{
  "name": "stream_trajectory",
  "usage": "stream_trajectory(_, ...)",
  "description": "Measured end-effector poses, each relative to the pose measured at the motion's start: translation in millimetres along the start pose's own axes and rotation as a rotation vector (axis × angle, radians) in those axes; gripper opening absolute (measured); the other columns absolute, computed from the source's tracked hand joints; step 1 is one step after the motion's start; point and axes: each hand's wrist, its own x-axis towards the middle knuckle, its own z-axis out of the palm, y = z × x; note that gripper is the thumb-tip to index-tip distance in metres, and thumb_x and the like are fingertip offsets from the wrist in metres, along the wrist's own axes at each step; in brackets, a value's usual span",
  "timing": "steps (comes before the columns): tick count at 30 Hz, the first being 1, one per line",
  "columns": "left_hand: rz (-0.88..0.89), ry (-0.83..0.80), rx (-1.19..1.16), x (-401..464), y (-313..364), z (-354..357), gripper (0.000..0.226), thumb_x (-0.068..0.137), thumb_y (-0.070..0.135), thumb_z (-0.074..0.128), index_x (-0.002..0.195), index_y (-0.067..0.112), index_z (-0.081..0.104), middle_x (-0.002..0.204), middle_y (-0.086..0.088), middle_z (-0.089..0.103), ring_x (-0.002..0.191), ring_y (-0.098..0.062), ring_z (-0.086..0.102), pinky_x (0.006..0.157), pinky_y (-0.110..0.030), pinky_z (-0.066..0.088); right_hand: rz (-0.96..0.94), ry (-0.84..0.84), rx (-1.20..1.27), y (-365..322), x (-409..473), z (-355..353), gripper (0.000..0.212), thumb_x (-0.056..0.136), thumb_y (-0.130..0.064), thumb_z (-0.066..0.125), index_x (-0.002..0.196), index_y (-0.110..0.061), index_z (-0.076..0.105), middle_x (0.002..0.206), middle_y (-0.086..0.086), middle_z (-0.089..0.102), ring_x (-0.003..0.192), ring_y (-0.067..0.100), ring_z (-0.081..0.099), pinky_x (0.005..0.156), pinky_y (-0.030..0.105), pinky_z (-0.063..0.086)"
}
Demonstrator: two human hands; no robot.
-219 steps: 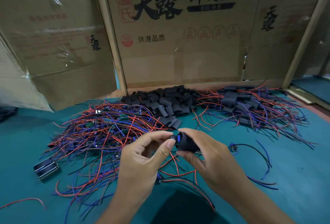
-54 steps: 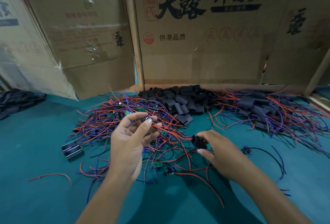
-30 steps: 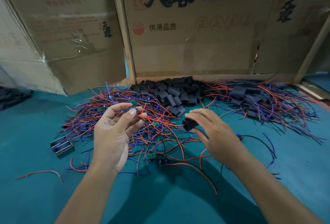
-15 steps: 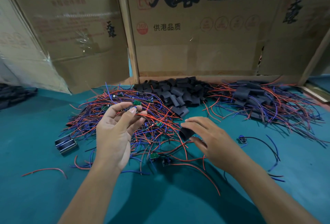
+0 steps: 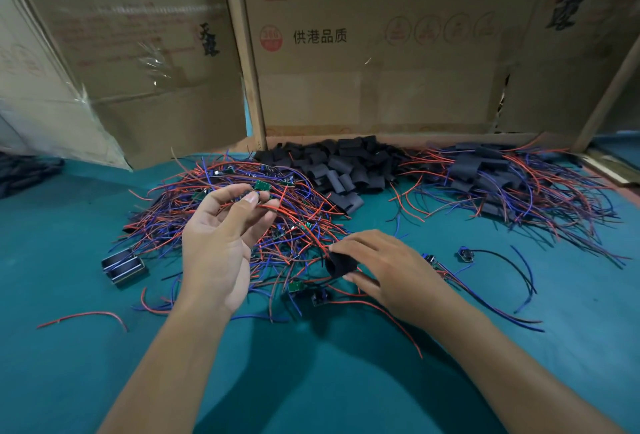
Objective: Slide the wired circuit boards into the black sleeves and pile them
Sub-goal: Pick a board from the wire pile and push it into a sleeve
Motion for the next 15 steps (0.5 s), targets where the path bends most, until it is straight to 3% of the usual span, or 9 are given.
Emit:
stream_trajectory(3, -0.001, 0.003, -0.007, -0.1, -0.3, 0.1, 0.009, 0.094, 0.001, 0.061, 0.100, 0.008, 0.062, 0.093, -0.016, 0.073, 0.086, -0.024, 0.072, 0.071, -0.023, 0.058, -0.002, 0.013, -0.059, -4.0, 0.3, 0.6, 0.040, 0.085, -0.027, 0.072, 0.123, -0.021, 0.061, 0.116, -0.005, 0.064, 0.108, 0.021, 0.058, 0.087, 0.040, 0.051)
stream_trajectory(8, -0.003, 0.007, -0.013, 0.2, -0.9, 0.2, 0.009, 0.094, 0.001, 0.061, 0.098, 0.009, 0.062, 0.092, -0.015, 0.073, 0.085, -0.024, 0.072, 0.071, -0.023, 0.058, 0.012, -0.013, -0.041, -7.0, 3.2, 3.9, 0.041, 0.090, -0.035, 0.064, 0.128, -0.022, 0.059, 0.122, -0.006, 0.063, 0.115, 0.019, 0.055, 0.095, 0.039, 0.044)
stream_trajectory(15, 0.006, -0.006, -0.009, -1.0, -2.4, 0.9, 0.010, 0.093, 0.000, 0.061, 0.098, 0.008, 0.062, 0.093, -0.017, 0.072, 0.085, -0.025, 0.073, 0.069, -0.023, 0.058, 0.137, 0.074, 0.207, -13.6, 1.0, 7.6, 0.045, 0.090, -0.036, 0.066, 0.131, -0.021, 0.057, 0.125, -0.007, 0.060, 0.120, 0.012, 0.049, 0.102, 0.030, 0.037)
